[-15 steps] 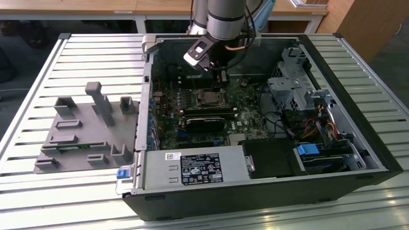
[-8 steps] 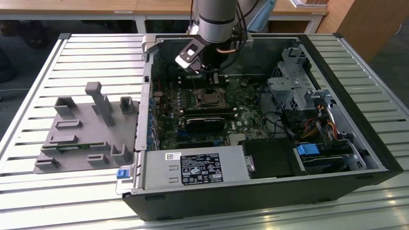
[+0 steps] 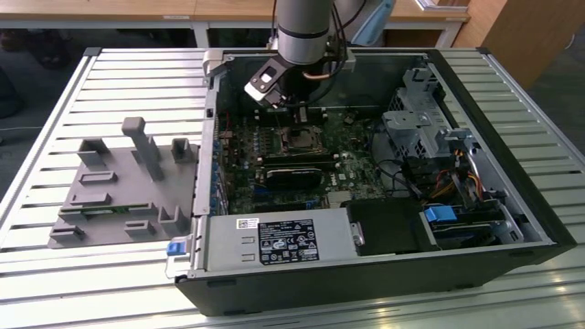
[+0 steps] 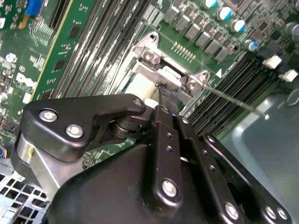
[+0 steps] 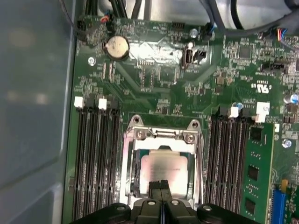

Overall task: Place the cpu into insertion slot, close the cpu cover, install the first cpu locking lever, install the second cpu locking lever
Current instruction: 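Close the cpu cover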

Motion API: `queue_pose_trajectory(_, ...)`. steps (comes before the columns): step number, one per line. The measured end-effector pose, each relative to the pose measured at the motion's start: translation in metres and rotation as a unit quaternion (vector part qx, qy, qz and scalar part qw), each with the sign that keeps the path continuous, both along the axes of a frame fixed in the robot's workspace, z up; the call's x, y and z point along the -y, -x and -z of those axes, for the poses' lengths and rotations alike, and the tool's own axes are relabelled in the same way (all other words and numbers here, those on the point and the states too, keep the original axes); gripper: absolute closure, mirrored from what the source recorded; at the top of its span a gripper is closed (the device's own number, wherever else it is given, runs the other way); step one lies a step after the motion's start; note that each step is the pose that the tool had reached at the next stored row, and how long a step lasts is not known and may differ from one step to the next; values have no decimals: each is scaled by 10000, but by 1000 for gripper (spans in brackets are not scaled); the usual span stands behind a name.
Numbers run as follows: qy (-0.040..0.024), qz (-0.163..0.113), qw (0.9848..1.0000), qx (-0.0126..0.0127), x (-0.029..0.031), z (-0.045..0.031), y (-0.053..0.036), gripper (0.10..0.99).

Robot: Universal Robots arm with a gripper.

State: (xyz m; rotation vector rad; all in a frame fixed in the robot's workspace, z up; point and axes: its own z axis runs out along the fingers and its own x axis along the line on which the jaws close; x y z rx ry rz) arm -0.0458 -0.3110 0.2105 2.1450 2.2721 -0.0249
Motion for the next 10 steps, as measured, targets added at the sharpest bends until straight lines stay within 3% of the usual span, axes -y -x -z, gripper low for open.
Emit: queue_pose_trajectory(10, 0, -1, 10000, 2, 0, 66, 75, 980)
